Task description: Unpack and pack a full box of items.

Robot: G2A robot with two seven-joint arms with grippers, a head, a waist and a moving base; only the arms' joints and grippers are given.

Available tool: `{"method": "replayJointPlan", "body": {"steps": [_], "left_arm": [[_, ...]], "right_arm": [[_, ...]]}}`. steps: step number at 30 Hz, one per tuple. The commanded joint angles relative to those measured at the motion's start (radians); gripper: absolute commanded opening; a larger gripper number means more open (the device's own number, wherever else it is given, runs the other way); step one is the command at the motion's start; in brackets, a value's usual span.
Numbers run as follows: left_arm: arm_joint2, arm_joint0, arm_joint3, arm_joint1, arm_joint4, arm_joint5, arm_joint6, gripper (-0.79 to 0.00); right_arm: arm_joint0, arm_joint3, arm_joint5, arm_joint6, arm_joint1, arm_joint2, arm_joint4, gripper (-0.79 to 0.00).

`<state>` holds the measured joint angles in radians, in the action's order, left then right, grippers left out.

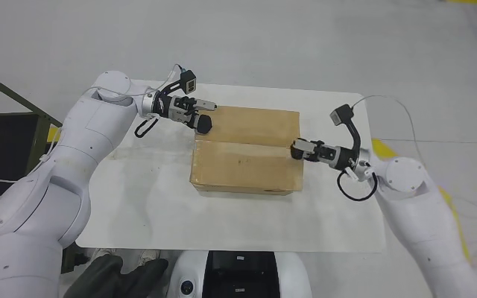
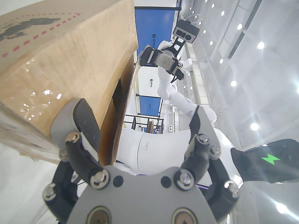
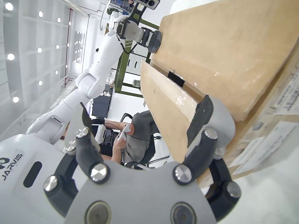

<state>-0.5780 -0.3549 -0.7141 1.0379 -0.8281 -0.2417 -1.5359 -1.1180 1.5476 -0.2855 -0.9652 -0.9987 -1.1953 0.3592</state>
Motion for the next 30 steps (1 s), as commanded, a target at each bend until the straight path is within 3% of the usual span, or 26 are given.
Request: {"method": "replayJointPlan", "body": {"steps": [1,12,30], "left_arm": [[0.0,0.0,0.0,0.0,0.0,0.0,0.0,0.0],[0.0,0.0,0.0,0.0,0.0,0.0,0.0,0.0],[0.0,0.0,0.0,0.0,0.0,0.0,0.0,0.0]], "right_arm": [[0.021,-0.034,0.009,-0.006,-0.004,0.011,0.013,0.0],[0.087,-0.158,0.013,-0.028,-0.02,0.049,0.045,0.0],[0.091,-0.166,0.018,-0.051,-0.024,0.052,0.066,0.0]]}}
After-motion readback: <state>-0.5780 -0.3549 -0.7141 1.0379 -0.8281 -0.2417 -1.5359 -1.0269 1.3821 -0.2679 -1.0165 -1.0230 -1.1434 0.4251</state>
